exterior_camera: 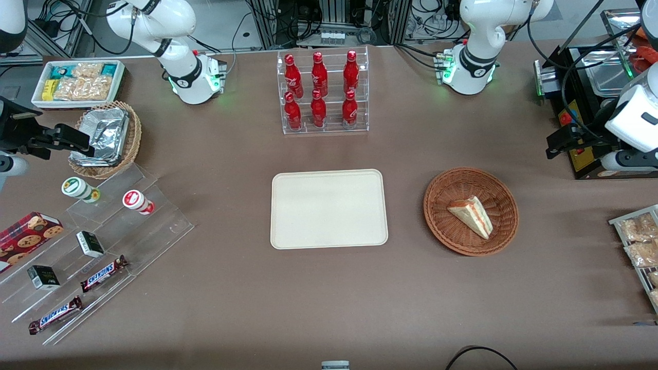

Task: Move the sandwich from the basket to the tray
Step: 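Move the left gripper over the wicker basket holding the sandwich, then lower the open left gripper onto the wrapped sandwich and close it, then lift the sandwich out of the basket with the left gripper, then carry the sandwich over the cream tray with the left gripper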

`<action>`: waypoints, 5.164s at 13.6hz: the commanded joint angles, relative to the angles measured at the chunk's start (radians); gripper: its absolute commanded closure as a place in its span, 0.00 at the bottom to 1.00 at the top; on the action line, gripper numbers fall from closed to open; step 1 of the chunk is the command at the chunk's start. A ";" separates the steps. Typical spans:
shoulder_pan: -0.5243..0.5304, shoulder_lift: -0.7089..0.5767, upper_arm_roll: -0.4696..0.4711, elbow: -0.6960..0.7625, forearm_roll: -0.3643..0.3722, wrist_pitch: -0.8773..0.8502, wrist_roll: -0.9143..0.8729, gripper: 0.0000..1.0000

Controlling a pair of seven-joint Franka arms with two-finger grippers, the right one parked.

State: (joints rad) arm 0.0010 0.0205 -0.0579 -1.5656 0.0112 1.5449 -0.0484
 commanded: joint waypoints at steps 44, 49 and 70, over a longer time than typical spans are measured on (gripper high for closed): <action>-0.052 0.144 -0.086 -0.377 0.052 0.536 -0.782 1.00; -0.180 0.231 -0.106 -0.082 0.041 0.319 -0.783 1.00; -0.694 0.686 -0.103 0.173 0.050 0.543 -0.778 1.00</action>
State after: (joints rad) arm -0.6739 0.6753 -0.1747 -1.4299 0.0510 2.0857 -0.8342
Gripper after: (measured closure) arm 0.819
